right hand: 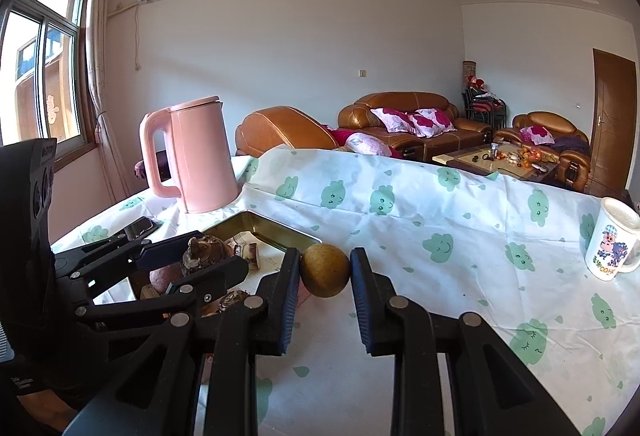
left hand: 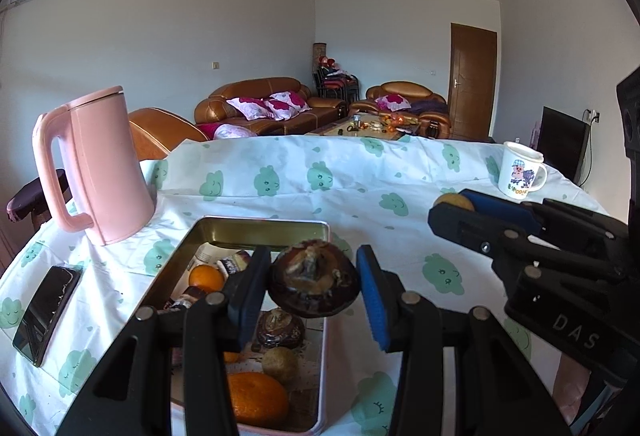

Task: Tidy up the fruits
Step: 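Carry the dark brown fruit and small brown fruit over the tin with both tools, then release the dark brown fruit from the left tool while the right tool drops the brown fruit into the tin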

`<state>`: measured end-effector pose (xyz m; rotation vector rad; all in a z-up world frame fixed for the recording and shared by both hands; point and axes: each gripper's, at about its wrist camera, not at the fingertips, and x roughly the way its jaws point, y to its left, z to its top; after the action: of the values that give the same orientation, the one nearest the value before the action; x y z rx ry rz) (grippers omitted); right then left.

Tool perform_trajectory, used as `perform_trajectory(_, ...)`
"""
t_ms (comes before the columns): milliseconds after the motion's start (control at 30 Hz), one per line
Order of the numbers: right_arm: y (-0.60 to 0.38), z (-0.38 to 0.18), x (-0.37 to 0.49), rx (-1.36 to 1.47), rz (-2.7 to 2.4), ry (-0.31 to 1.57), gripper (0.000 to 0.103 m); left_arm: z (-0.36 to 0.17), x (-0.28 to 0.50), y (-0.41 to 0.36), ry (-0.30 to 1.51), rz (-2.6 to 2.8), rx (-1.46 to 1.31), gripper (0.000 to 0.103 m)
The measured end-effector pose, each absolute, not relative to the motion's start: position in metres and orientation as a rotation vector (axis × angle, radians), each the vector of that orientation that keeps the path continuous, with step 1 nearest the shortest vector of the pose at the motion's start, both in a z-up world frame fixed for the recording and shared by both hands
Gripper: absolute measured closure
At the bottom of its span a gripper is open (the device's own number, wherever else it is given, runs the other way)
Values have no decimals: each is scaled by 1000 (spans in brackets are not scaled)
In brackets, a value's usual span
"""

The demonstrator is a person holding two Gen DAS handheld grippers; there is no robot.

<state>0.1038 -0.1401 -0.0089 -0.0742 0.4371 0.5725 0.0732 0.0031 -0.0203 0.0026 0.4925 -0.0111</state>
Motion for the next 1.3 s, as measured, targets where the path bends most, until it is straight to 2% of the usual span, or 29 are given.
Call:
perform_trajectory(467,-94,-1,108,-94,676,455,76,-30,73,57,541,94,-53,57)
perform_trajectory(1300,-36,-34,118,-141,733,553,76,-47,69,102,587,141,-93,57)
